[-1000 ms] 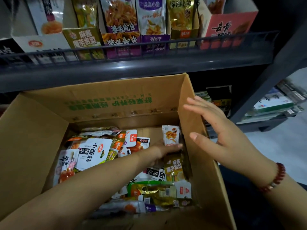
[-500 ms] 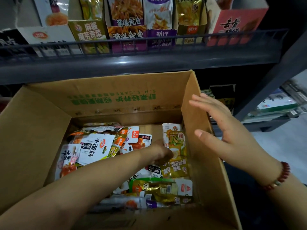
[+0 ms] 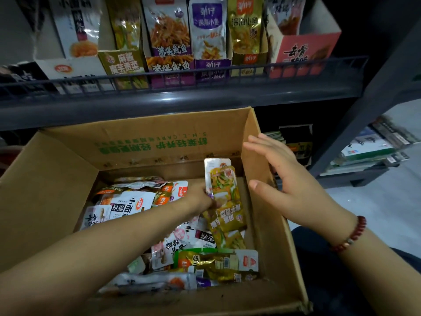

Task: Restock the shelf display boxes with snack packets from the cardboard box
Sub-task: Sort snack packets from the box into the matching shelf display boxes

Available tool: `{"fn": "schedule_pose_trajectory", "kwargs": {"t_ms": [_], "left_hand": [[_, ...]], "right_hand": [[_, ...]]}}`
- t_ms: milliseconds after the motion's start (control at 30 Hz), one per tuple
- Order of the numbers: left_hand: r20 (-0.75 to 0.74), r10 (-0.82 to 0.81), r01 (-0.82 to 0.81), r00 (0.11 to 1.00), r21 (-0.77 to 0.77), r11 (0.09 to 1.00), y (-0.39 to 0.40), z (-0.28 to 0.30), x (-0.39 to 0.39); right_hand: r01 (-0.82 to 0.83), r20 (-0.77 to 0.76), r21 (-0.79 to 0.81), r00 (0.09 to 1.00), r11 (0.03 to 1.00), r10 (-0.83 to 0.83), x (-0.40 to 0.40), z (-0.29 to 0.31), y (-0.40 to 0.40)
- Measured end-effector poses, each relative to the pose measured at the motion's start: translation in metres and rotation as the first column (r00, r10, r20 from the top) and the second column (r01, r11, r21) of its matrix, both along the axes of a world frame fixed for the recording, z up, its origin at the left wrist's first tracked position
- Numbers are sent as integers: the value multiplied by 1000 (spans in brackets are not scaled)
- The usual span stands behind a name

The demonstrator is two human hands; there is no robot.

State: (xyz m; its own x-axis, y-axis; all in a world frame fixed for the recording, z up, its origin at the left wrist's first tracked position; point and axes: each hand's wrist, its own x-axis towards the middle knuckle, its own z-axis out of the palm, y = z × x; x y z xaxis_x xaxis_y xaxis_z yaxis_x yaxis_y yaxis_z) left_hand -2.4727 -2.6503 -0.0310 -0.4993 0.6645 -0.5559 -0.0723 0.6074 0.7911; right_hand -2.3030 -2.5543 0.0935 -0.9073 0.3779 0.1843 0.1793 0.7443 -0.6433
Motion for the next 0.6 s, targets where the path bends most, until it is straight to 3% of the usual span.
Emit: {"fn": "schedule_pose_trajectory", "kwargs": {"t_ms": [200,300,467,600], "left_hand": [[-79,74,-67,994,89,994,-22,53,-17],[-69,156,-139,985,210,968,-40,85,-18],[88,369,-371,925,411,833,-65,130,-14],[234,406,-468,884,469,749,-77,149,-9]], "right_hand": [[34,46,49,998,998,-36,-3,5,-4],[65,39,40,997,997,-67,-7,10,-11],[106,69,154,991,982,-118,-17,19,-28],[132,120,71,983,989,-139,-29,29,-39]]}}
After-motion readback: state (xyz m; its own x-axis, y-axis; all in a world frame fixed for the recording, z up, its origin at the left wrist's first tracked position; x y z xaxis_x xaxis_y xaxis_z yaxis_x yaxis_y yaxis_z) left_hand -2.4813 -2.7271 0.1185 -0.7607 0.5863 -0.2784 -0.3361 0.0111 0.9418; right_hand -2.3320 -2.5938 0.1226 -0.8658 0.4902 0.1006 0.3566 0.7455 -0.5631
